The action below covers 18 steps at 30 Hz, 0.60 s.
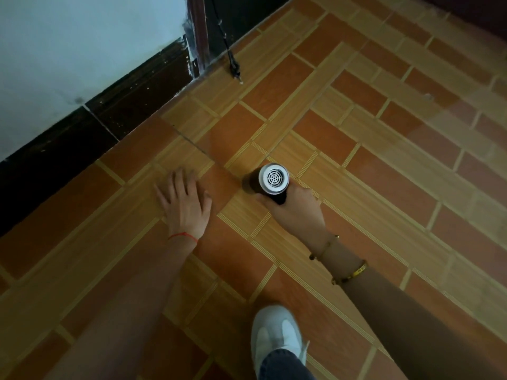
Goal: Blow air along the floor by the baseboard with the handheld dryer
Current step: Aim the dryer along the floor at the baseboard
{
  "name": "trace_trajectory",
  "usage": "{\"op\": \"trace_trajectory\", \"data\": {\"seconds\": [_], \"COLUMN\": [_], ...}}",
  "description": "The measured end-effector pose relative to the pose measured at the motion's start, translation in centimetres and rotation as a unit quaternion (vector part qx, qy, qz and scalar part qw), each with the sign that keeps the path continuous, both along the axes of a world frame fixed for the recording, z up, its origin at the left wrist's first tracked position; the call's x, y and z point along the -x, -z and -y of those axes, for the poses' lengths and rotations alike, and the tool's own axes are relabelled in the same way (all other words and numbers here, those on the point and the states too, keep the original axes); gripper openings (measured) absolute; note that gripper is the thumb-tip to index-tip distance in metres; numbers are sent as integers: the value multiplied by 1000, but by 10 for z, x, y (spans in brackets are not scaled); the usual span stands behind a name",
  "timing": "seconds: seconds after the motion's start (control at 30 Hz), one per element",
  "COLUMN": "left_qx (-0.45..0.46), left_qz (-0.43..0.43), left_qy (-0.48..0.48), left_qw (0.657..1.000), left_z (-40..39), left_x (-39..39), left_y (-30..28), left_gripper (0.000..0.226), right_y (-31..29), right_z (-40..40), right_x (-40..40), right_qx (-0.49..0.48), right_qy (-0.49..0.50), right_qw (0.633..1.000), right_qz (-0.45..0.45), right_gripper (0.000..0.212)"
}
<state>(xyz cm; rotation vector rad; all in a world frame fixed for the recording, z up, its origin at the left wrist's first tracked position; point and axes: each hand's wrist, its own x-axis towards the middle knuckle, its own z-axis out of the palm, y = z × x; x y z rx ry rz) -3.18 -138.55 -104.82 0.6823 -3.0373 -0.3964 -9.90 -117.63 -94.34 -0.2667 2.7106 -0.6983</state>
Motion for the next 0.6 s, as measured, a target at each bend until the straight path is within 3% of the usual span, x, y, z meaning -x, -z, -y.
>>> {"op": "trace_trajectory", "data": {"seconds": [0.37, 0.6], "left_qx": [14, 9], "left_qz": [-20, -38], "left_qy": [-17, -31], "left_qw": [1000, 999], "left_z": [40, 46], "left_x": [32, 39], "left_y": [1, 9], "left_gripper": [57, 63], "right_y": [5, 12], "right_z": [56, 90], "right_x": [63, 88], "right_qx": [28, 41], "right_qy": [12, -97], "right_qw": [999, 994], "right_qz": [-42, -11], "right_gripper": [52, 52]}}
